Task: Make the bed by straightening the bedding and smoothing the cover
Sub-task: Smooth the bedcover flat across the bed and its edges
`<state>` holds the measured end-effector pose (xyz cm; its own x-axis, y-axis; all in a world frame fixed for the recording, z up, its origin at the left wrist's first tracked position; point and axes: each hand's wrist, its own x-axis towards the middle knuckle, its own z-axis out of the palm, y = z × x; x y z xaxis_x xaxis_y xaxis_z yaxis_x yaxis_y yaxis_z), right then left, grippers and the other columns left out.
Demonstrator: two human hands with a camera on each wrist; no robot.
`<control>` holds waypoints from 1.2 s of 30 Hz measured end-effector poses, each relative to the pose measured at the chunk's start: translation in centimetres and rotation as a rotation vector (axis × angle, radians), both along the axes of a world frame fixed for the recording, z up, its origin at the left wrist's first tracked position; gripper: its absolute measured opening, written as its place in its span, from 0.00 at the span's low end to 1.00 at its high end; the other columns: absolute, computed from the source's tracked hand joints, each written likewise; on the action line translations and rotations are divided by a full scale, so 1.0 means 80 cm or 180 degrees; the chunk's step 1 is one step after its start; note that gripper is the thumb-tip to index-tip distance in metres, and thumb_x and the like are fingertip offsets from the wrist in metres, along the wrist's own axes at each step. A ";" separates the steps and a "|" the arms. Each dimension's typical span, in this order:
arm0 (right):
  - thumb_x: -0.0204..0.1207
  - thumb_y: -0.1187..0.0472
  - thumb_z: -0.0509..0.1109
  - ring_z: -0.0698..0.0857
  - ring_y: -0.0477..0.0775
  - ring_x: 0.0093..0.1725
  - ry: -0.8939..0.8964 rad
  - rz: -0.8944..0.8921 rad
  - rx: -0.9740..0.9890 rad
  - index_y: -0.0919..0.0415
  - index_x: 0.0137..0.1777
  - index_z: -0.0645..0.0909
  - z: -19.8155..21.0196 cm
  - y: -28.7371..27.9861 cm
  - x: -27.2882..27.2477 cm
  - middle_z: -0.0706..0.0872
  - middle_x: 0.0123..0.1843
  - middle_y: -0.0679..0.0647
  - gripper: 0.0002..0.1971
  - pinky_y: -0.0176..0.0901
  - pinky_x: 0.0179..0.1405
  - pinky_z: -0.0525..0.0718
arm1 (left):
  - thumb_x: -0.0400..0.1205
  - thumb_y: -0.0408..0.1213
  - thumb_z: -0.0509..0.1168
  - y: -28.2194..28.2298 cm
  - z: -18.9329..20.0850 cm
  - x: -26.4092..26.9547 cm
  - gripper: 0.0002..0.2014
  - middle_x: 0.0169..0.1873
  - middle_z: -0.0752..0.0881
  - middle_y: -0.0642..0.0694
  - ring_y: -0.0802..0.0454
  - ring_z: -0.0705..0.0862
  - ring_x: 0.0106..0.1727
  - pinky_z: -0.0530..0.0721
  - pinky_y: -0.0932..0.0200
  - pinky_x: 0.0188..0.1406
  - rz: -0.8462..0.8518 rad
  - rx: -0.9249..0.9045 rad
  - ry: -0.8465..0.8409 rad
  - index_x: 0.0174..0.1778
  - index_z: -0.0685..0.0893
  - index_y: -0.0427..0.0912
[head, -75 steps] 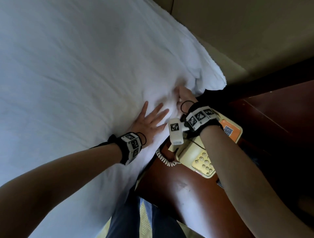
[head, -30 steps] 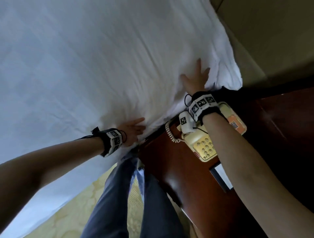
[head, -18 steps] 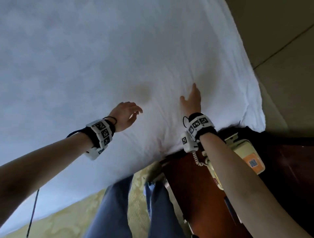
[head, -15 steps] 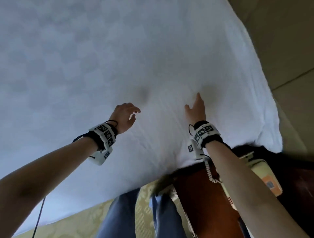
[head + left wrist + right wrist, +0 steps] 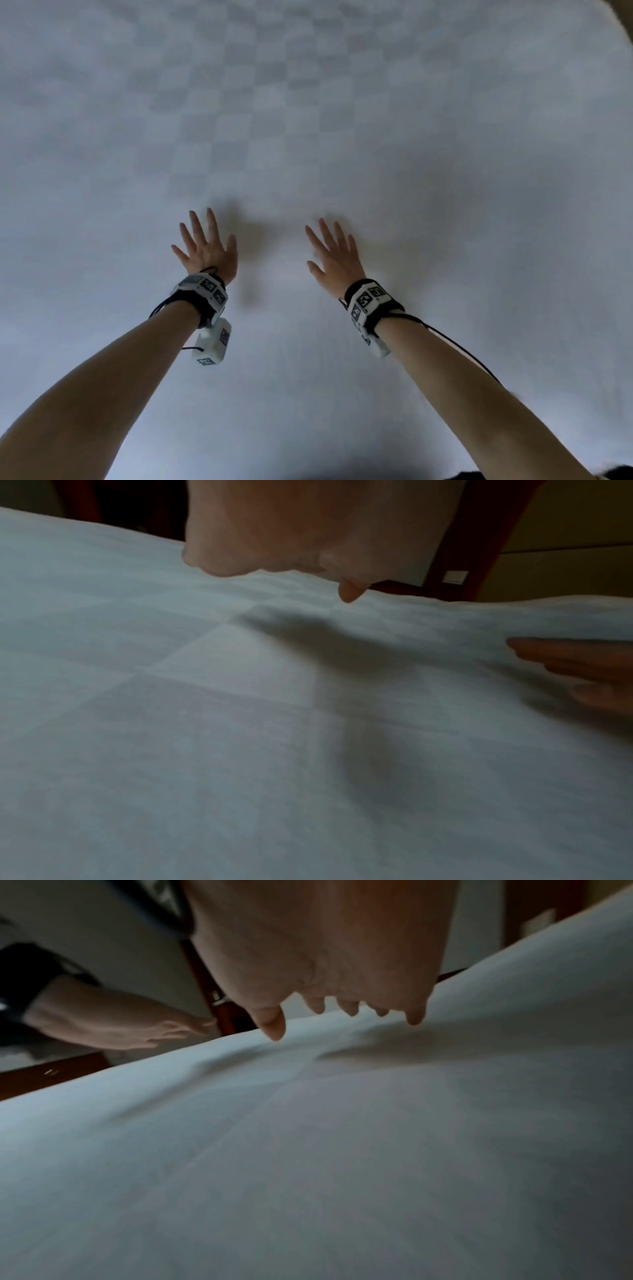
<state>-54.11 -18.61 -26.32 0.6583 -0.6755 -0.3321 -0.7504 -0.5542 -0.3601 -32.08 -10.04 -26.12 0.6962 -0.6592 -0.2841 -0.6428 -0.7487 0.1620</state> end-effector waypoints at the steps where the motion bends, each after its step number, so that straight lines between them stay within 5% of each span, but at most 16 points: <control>1: 0.84 0.49 0.55 0.38 0.58 0.85 0.0086 0.0268 -0.0082 0.44 0.84 0.41 -0.004 -0.003 0.016 0.38 0.86 0.49 0.33 0.64 0.83 0.42 | 0.86 0.54 0.45 -0.003 -0.009 0.008 0.32 0.83 0.36 0.49 0.44 0.37 0.84 0.41 0.35 0.81 0.0081 0.0025 0.0027 0.82 0.36 0.56; 3: 0.83 0.49 0.54 0.36 0.58 0.85 0.0326 0.0521 -0.0155 0.42 0.84 0.42 -0.015 -0.020 0.034 0.38 0.86 0.46 0.33 0.69 0.81 0.40 | 0.86 0.54 0.43 -0.015 -0.028 0.014 0.31 0.83 0.36 0.48 0.42 0.37 0.84 0.41 0.32 0.80 0.0097 0.0147 0.0166 0.83 0.37 0.57; 7: 0.83 0.42 0.51 0.32 0.59 0.83 0.0836 0.0088 0.0105 0.39 0.83 0.40 -0.025 -0.096 -0.006 0.34 0.85 0.43 0.32 0.77 0.76 0.35 | 0.86 0.57 0.39 -0.070 -0.046 -0.023 0.29 0.83 0.33 0.46 0.39 0.32 0.83 0.35 0.30 0.78 -0.0212 0.0422 0.0472 0.82 0.36 0.58; 18: 0.78 0.32 0.49 0.31 0.55 0.83 0.1347 -0.1066 -0.0346 0.39 0.82 0.35 0.032 -0.296 -0.342 0.30 0.84 0.43 0.38 0.79 0.74 0.35 | 0.85 0.59 0.37 -0.279 -0.035 -0.337 0.29 0.82 0.30 0.46 0.41 0.29 0.82 0.34 0.30 0.78 -0.1899 0.0207 0.0960 0.81 0.34 0.63; 24: 0.76 0.28 0.46 0.32 0.60 0.83 0.1134 -0.1782 -0.0657 0.38 0.81 0.32 0.034 -0.326 -0.529 0.30 0.84 0.45 0.39 0.80 0.71 0.33 | 0.85 0.60 0.38 -0.357 -0.017 -0.522 0.29 0.81 0.29 0.46 0.39 0.29 0.82 0.34 0.30 0.78 -0.2504 -0.0119 0.0923 0.80 0.34 0.63; 29: 0.78 0.30 0.47 0.34 0.60 0.84 0.0985 -0.2418 -0.0427 0.40 0.82 0.33 0.022 -0.333 -0.649 0.32 0.85 0.47 0.39 0.77 0.74 0.36 | 0.85 0.59 0.39 -0.395 -0.007 -0.606 0.29 0.81 0.28 0.45 0.39 0.28 0.81 0.30 0.29 0.75 -0.2755 -0.0251 0.0679 0.81 0.36 0.64; 33: 0.84 0.40 0.46 0.42 0.54 0.85 0.0876 -0.2443 -0.0306 0.56 0.84 0.35 0.004 -0.317 -0.694 0.40 0.86 0.56 0.37 0.61 0.83 0.40 | 0.85 0.59 0.39 -0.403 -0.006 -0.641 0.29 0.82 0.30 0.44 0.40 0.29 0.82 0.32 0.28 0.76 -0.3061 -0.0295 0.0460 0.81 0.37 0.63; 36: 0.86 0.46 0.46 0.42 0.54 0.85 0.0580 -0.2663 -0.0159 0.59 0.84 0.36 0.006 -0.312 -0.690 0.40 0.86 0.56 0.34 0.60 0.83 0.42 | 0.86 0.57 0.40 -0.400 -0.007 -0.649 0.28 0.82 0.33 0.43 0.42 0.32 0.83 0.36 0.27 0.77 -0.3224 -0.0398 0.0396 0.82 0.38 0.61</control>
